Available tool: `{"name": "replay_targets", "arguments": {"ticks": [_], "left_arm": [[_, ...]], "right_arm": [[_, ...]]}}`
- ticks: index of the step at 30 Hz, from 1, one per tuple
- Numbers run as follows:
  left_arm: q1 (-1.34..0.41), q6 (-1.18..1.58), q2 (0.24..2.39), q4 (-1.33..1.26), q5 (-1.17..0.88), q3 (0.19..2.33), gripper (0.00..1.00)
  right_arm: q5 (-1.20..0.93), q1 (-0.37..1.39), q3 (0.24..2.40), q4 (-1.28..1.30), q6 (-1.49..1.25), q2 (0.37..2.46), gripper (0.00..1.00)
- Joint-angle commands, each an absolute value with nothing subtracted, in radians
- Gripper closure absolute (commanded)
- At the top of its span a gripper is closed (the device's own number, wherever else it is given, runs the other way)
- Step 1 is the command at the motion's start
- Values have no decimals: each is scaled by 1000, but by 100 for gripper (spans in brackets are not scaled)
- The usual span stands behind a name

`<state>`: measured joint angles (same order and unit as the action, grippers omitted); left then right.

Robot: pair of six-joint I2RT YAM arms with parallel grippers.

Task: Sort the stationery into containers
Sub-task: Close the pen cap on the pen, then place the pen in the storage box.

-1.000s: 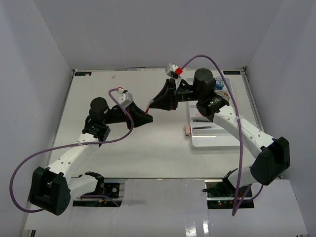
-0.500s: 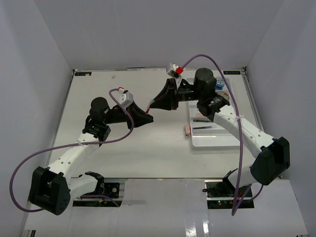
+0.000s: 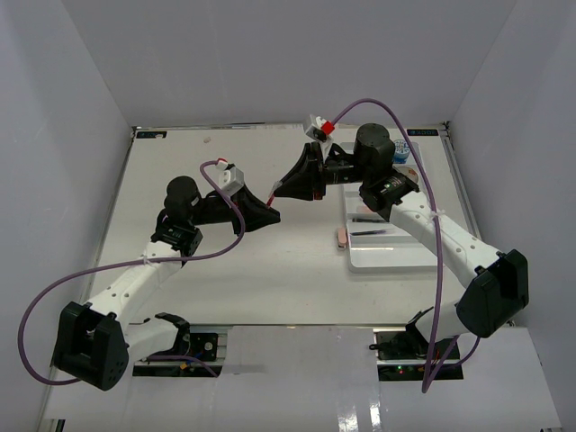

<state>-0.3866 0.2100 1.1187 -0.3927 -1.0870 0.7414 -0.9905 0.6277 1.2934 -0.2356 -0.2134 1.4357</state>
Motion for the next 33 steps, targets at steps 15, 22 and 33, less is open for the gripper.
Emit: {"name": "replay_targets", "arguments": {"ticks": [15,22,33], "left_arm": [[-397,179,1134,-353,-1123,773,64],[-397,173,1138,-333,-1105,781,29],[-397,120,1129,-183,-852,818,2]], "right_arm": [[-959,606,1333,-295,-238,1397,92],[-960,594,1316,-295,-244,1394,92],[-841,470,1132,-242,-253,1292,92]]}}
